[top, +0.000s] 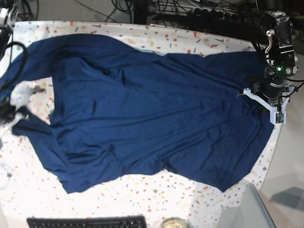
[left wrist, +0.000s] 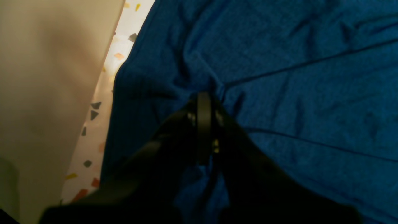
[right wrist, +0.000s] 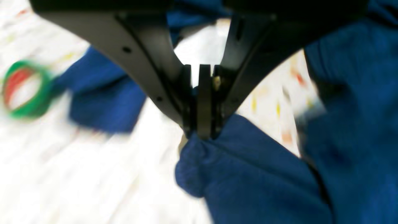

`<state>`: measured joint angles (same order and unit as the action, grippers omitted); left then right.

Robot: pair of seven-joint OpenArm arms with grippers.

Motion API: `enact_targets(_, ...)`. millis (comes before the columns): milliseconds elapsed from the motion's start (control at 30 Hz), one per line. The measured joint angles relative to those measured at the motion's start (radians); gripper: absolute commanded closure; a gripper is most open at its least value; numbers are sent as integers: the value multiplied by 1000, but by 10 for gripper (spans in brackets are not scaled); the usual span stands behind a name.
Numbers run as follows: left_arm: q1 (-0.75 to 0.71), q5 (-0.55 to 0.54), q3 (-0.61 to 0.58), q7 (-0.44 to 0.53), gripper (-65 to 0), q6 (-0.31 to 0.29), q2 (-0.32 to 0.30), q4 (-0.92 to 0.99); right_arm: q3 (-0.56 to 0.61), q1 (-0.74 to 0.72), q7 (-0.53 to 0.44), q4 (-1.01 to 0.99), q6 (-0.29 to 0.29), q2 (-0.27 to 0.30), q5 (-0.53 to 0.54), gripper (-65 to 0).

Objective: Layout the t-shirt on the table in an organized manner, then fold the t-shirt properly
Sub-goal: 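Drag the sleeve fabric outward with the right gripper to spread it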

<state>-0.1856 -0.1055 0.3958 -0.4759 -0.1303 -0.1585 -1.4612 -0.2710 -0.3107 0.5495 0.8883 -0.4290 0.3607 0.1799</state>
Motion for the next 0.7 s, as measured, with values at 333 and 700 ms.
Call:
enact_targets(333,0,0,0,-2,0,0,1,-3,153,-343,-19,-10,-3,69,3,-3)
enact_targets(700,-40,0,1,-9,0,0,26,-68,159,-306,91,64,171,65,1,-503)
